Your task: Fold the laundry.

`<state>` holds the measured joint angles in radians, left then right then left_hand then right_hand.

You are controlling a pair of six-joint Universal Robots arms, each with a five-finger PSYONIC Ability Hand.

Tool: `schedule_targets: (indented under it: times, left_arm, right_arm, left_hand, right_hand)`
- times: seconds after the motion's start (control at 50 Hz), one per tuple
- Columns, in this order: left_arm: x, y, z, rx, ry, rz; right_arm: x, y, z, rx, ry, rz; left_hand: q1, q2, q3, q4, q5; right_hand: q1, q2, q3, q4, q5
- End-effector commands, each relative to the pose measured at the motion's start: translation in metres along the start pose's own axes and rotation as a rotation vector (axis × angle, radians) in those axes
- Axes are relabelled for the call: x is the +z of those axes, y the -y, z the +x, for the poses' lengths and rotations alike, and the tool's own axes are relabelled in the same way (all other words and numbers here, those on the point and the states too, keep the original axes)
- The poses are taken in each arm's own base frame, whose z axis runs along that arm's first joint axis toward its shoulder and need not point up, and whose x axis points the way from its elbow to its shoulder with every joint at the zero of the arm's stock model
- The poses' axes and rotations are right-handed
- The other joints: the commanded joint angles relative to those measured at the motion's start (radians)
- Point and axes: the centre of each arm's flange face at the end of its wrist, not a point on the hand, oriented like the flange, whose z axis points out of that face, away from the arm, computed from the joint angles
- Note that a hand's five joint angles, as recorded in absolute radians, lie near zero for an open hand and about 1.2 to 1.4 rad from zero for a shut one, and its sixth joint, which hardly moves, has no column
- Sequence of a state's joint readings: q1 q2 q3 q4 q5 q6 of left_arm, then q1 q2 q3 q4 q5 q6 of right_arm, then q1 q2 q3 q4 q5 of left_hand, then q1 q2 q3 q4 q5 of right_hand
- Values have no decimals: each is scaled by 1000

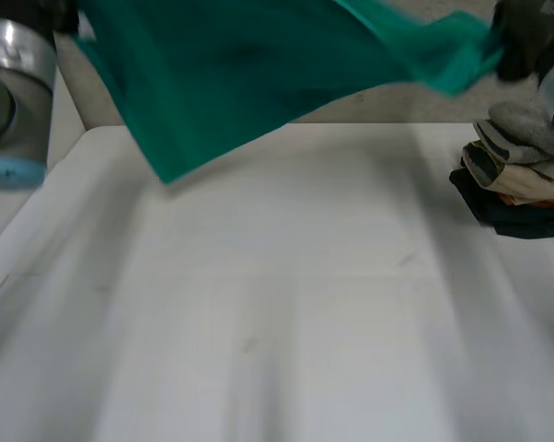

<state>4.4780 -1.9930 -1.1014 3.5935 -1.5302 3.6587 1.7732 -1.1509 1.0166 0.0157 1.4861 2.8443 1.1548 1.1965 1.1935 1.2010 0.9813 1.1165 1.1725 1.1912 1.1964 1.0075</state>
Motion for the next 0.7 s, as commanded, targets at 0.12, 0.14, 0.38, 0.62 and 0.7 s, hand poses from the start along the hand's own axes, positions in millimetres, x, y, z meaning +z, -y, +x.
schedule_targets:
  times: [0.12, 0.14, 0.38, 0.62, 0.7]
  left_arm:
    - [-103, -78, 58, -73, -250, -354]
    - [-106, -80, 59, -75, -259, -361]
    - [-116, -88, 55, -75, -266, -400]
    - [-117, -85, 45, -83, -243, -404]
    - [-119, -86, 46, -94, -245, -414]
  right_arm:
    - [-38, -134, -59, -152, 300, -435]
    - [-39, -139, -60, -161, 300, -435]
    - [-80, -160, -84, -219, 488, -310]
    - [-122, -160, -98, -566, 628, -140]
    - [-135, -162, -106, -634, 715, -87]
  left_hand:
    - [241, 200, 203, 195, 240]
    - [241, 200, 203, 195, 240]
    - [241, 200, 203, 195, 240]
    - [241, 200, 203, 195, 240]
    - [241, 200, 203, 195, 240]
  right_hand:
    - [280, 224, 205, 200, 214]
    - [280, 224, 205, 200, 214]
    - [-412, -468, -486, -492, -477]
    - [-241, -297, -316, -321, -307]
    - [278, 222, 203, 198, 213]
